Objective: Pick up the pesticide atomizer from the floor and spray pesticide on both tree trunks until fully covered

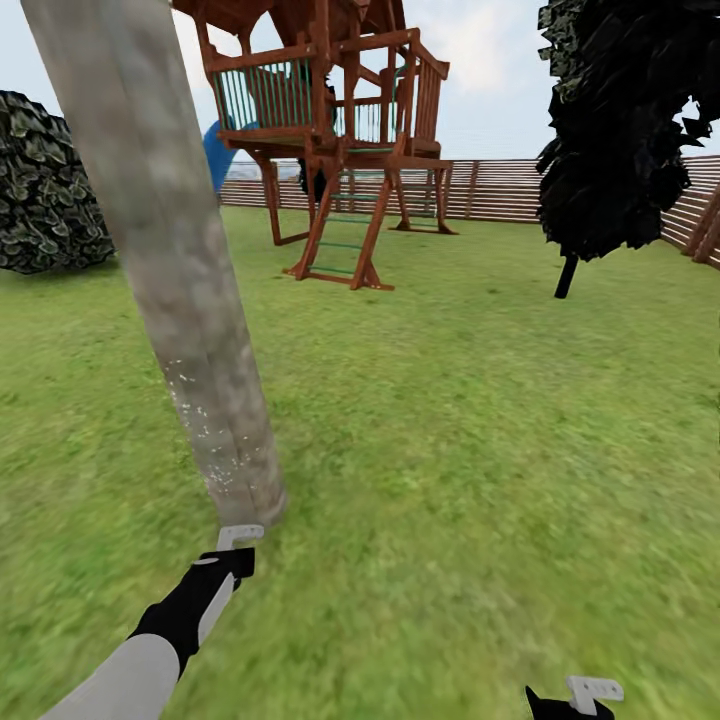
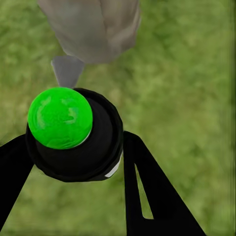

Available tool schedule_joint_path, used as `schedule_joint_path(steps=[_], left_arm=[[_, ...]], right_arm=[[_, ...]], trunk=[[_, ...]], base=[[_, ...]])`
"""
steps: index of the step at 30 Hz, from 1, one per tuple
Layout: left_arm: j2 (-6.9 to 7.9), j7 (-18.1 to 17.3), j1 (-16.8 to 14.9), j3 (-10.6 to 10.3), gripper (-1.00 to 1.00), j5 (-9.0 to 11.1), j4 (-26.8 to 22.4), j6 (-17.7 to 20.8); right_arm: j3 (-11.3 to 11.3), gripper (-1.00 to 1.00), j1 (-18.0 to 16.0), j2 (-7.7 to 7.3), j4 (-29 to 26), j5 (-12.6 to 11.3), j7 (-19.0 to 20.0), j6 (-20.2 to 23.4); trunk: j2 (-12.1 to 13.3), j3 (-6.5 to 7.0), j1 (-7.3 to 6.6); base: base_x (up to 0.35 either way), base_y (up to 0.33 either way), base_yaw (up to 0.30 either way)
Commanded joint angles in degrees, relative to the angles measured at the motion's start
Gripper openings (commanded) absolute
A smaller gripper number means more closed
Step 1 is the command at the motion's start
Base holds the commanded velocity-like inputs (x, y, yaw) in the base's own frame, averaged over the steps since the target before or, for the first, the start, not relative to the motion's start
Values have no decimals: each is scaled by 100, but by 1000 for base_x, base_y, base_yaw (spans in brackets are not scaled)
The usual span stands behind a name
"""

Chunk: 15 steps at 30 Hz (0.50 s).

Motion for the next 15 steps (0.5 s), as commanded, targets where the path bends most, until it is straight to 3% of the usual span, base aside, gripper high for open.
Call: schedule_joint_path(steps=[1, 5, 15], left_arm=[[-2, 0, 1, 2, -100, 0, 0, 0], [-6, 0, 0, 3, -100, 1, 0, 0], [-7, 0, -3, 3, -100, 1, 0, 0]], right_arm=[[0, 100, 0, 0, 0, 1, 0, 0], [0, 100, 0, 0, 0, 0, 0, 0], [2, 100, 0, 0, 0, 3, 0, 0]], trunk=[[0, 0, 0], [0, 0, 0], [0, 0, 0]], base=[[0, -274, 0], [0, -274, 58], [0, -274, 266]])
